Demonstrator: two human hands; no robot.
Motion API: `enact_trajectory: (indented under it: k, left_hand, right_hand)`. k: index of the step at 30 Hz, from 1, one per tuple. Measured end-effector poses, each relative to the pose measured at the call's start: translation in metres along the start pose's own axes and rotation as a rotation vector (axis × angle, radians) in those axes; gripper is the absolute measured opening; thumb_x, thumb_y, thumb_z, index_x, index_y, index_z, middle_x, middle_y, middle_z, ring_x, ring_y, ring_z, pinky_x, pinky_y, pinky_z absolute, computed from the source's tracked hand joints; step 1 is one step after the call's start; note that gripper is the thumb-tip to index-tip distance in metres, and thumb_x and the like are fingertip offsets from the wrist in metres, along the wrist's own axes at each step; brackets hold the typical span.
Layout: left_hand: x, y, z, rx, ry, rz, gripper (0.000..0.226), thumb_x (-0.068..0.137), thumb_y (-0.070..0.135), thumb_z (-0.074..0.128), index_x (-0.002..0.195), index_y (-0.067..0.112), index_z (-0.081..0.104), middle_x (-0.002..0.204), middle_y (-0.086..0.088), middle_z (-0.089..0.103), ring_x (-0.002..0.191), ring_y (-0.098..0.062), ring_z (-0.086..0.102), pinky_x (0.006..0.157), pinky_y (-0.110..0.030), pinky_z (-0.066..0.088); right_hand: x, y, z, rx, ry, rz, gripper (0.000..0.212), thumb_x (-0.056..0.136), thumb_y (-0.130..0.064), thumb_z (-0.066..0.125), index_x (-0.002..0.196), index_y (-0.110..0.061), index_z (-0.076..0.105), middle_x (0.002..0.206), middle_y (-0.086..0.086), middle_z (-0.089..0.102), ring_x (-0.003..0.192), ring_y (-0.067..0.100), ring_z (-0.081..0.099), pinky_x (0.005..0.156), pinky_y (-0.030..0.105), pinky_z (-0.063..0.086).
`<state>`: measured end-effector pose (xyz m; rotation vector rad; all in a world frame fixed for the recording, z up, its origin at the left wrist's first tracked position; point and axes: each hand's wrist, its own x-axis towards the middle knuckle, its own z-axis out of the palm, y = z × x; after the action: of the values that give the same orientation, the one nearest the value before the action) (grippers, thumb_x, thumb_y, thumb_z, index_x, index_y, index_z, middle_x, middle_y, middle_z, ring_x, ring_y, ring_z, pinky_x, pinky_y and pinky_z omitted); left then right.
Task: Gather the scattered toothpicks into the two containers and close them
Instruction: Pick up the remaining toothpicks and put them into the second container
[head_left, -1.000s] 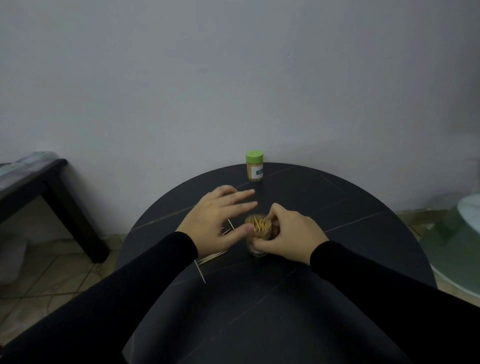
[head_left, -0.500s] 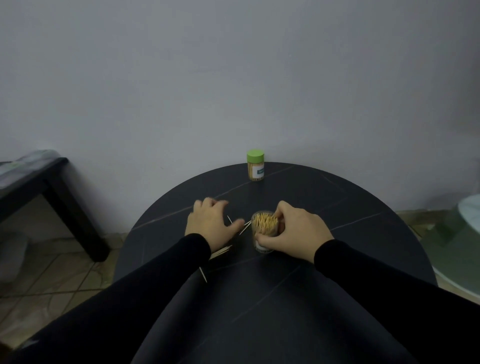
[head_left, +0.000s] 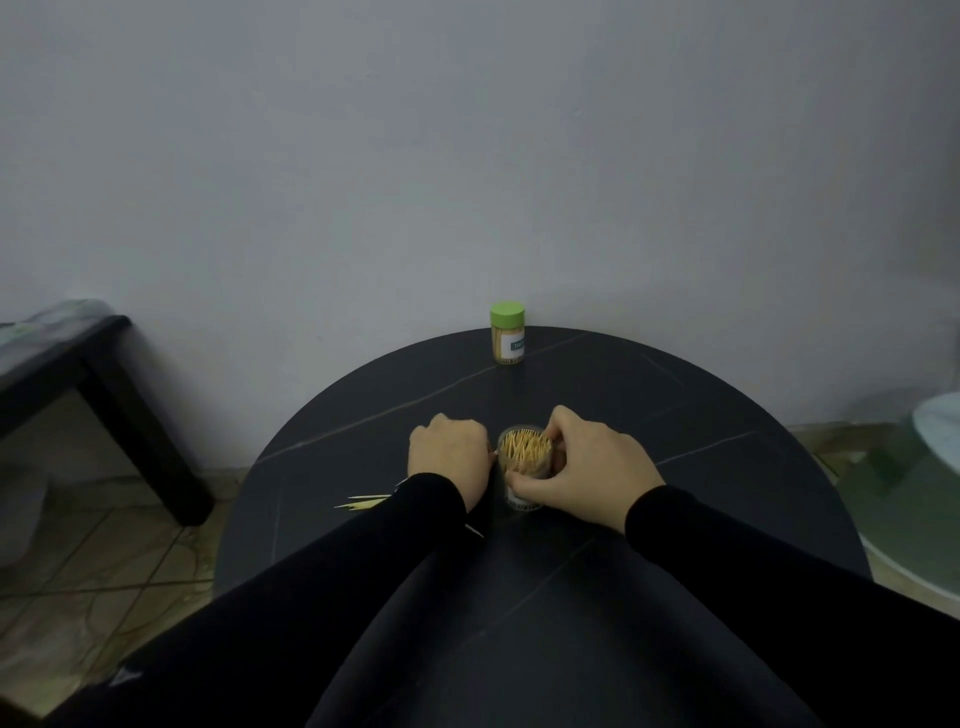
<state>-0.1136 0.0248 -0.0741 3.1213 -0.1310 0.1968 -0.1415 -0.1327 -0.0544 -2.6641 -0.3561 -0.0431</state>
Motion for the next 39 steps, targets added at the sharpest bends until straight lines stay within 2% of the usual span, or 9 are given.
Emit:
enact_trajectory:
  k: [8, 11, 16, 19, 22, 28, 33, 37, 39]
  left_hand:
    - [0.0, 0.013, 0.003, 0.195, -0.171, -0.01, 0.029, 0.098, 0.021, 0.041, 0.119, 0.006, 0.053, 0.122, -0.012, 0.056, 0.117, -0.028, 0.044, 0.09, -0.036, 0.041]
    - [0.009, 0.003, -0.008, -0.166, -0.128, -0.094, 0.02, 0.094, 0.018, 0.045, 0.108, 0.012, 0.058, 0.113, -0.011, 0.06, 0.107, -0.027, 0.051, 0.089, -0.037, 0.046]
    - [0.003, 0.002, -0.033, -1.032, 0.066, -0.054, 0.018, 0.102, 0.023, 0.04, 0.101, 0.018, 0.057, 0.083, 0.003, 0.057, 0.073, -0.008, 0.051, 0.062, -0.019, 0.044]
    - [-0.008, 0.013, -0.031, -1.293, 0.071, -0.009, 0.02, 0.102, 0.022, 0.04, 0.095, 0.017, 0.059, 0.082, 0.002, 0.053, 0.078, -0.011, 0.049, 0.077, -0.028, 0.044]
    - [-0.011, 0.015, -0.022, -1.302, 0.076, -0.016, 0.019, 0.101, 0.021, 0.041, 0.099, 0.017, 0.06, 0.085, 0.0, 0.053, 0.08, -0.011, 0.051, 0.082, -0.035, 0.047]
    - [-0.011, 0.012, -0.031, -1.491, 0.137, 0.042, 0.02, 0.101, 0.016, 0.043, 0.094, 0.022, 0.06, 0.076, 0.012, 0.056, 0.072, 0.004, 0.053, 0.07, -0.011, 0.046]
    - [-0.02, 0.001, -0.008, -1.296, -0.066, 0.021, 0.017, 0.096, 0.023, 0.052, 0.107, 0.016, 0.063, 0.11, -0.005, 0.065, 0.104, -0.021, 0.062, 0.094, -0.04, 0.051]
    - [-0.022, -0.015, -0.009, -1.188, -0.018, 0.119, 0.002, 0.087, 0.028, 0.065, 0.086, 0.028, 0.067, 0.118, 0.014, 0.061, 0.116, -0.013, 0.053, 0.102, -0.047, 0.043]
    - [-0.025, -0.022, -0.009, -1.072, 0.075, 0.175, 0.018, 0.077, 0.04, 0.065, 0.095, 0.038, 0.064, 0.119, 0.018, 0.06, 0.117, -0.008, 0.048, 0.104, -0.042, 0.038]
  right_hand:
    - [-0.001, -0.001, 0.001, -0.008, 0.007, 0.007, 0.051, 0.072, -0.067, 0.064, 0.096, -0.026, 0.044, 0.084, -0.011, 0.06, 0.075, 0.003, 0.057, 0.069, 0.026, 0.048]
    - [-0.001, -0.001, -0.002, -0.004, -0.007, -0.001, 0.048, 0.074, -0.065, 0.065, 0.094, -0.027, 0.043, 0.086, -0.011, 0.06, 0.075, 0.003, 0.056, 0.07, 0.026, 0.045]
    - [0.0, -0.001, -0.004, 0.013, -0.048, -0.007, 0.047, 0.075, -0.062, 0.067, 0.096, -0.028, 0.043, 0.086, -0.012, 0.058, 0.077, 0.003, 0.055, 0.078, 0.03, 0.049]
    - [0.001, 0.0, -0.004, 0.015, -0.036, -0.013, 0.046, 0.074, -0.061, 0.068, 0.094, -0.028, 0.043, 0.083, -0.012, 0.058, 0.074, 0.0, 0.054, 0.072, 0.026, 0.046]
    - [0.001, 0.0, -0.004, 0.015, -0.025, -0.02, 0.047, 0.074, -0.062, 0.068, 0.095, -0.027, 0.044, 0.082, -0.012, 0.057, 0.073, 0.0, 0.054, 0.07, 0.025, 0.046]
    - [0.0, 0.002, -0.004, 0.03, -0.029, -0.026, 0.047, 0.074, -0.062, 0.068, 0.096, -0.027, 0.044, 0.081, -0.013, 0.057, 0.073, 0.0, 0.054, 0.069, 0.025, 0.046]
    - [-0.001, 0.0, -0.004, 0.034, -0.015, -0.047, 0.044, 0.075, -0.06, 0.068, 0.093, -0.027, 0.044, 0.08, -0.012, 0.057, 0.07, 0.0, 0.054, 0.062, 0.022, 0.043]
    - [-0.002, 0.001, -0.004, 0.033, -0.034, -0.053, 0.045, 0.075, -0.061, 0.067, 0.096, -0.027, 0.044, 0.082, -0.013, 0.056, 0.072, 0.0, 0.054, 0.064, 0.022, 0.043]
    - [-0.002, 0.002, -0.003, 0.044, -0.033, -0.051, 0.046, 0.075, -0.062, 0.067, 0.096, -0.027, 0.044, 0.082, -0.013, 0.056, 0.072, 0.0, 0.054, 0.065, 0.023, 0.044]
